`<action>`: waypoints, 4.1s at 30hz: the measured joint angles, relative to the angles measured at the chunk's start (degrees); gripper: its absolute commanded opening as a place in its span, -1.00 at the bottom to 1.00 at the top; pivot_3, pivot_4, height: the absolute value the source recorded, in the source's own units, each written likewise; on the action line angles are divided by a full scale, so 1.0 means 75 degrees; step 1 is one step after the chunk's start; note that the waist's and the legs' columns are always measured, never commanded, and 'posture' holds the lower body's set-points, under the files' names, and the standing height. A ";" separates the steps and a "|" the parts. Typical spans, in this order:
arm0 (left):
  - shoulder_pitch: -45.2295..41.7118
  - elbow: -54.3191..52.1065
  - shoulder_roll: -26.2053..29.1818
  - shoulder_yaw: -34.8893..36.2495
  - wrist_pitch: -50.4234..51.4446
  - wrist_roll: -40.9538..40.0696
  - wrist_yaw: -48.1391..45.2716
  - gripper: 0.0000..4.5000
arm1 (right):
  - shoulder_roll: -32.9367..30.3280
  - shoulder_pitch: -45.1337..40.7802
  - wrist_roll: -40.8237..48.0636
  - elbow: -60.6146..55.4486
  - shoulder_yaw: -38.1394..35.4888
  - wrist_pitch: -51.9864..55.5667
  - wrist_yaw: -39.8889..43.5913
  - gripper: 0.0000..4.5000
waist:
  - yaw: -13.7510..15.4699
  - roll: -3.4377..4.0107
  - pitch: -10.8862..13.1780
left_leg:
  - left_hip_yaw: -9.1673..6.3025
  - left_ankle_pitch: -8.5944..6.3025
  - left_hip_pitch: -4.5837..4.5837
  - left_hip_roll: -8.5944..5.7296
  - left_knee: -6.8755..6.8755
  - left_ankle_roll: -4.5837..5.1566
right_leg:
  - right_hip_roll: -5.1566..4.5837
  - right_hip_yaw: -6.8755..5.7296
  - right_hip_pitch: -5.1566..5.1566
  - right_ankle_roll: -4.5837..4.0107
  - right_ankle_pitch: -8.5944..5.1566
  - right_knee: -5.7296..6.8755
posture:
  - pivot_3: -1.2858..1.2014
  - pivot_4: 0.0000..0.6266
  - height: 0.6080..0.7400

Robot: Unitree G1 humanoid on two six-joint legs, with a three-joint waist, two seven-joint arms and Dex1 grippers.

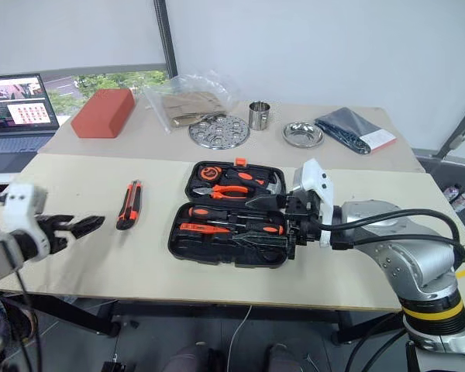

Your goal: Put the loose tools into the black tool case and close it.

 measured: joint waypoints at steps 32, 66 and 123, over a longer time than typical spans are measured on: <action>-0.2293 0.2015 0.2090 -0.5597 -0.5792 0.0390 -0.8219 -0.20 | -0.0781 0.1940 0.0434 -0.1224 -0.0854 0.0309 -0.0549 1.00 | -0.0159 -0.0025 0.0011 | 0.0019 0.0083 0.0006 0.0011 -0.0097 -0.0001 | -0.0001 -0.0069 -0.0020 -0.0044 -0.0026 -0.0031 | 0.03 -0.52 0.91; -0.3596 0.4448 0.0080 -0.6951 -0.7653 0.1480 -0.8626 -0.96 | -0.0639 0.2700 0.1000 -0.1919 -0.1498 0.0314 -0.1907 1.00 | -0.0093 -0.0031 0.0015 | 0.0003 0.0039 -0.0049 0.0012 0.0018 0.0133 | -0.0024 -0.0046 -0.0017 0.0001 -0.0020 -0.0023 | 0.03 -0.52 0.91; -0.2174 0.1254 0.0603 -0.4887 -0.5519 -0.0239 -0.7543 1.00 | -0.0687 0.0726 -0.2117 0.2095 -0.0103 -0.0509 0.0981 -0.98 | -0.0260 0.0062 0.0015 | 0.0013 0.0044 -0.0030 0.0022 0.0019 0.0108 | -0.0003 -0.0005 -0.0014 0.0016 -0.0025 -0.0012 | 0.03 -0.52 0.91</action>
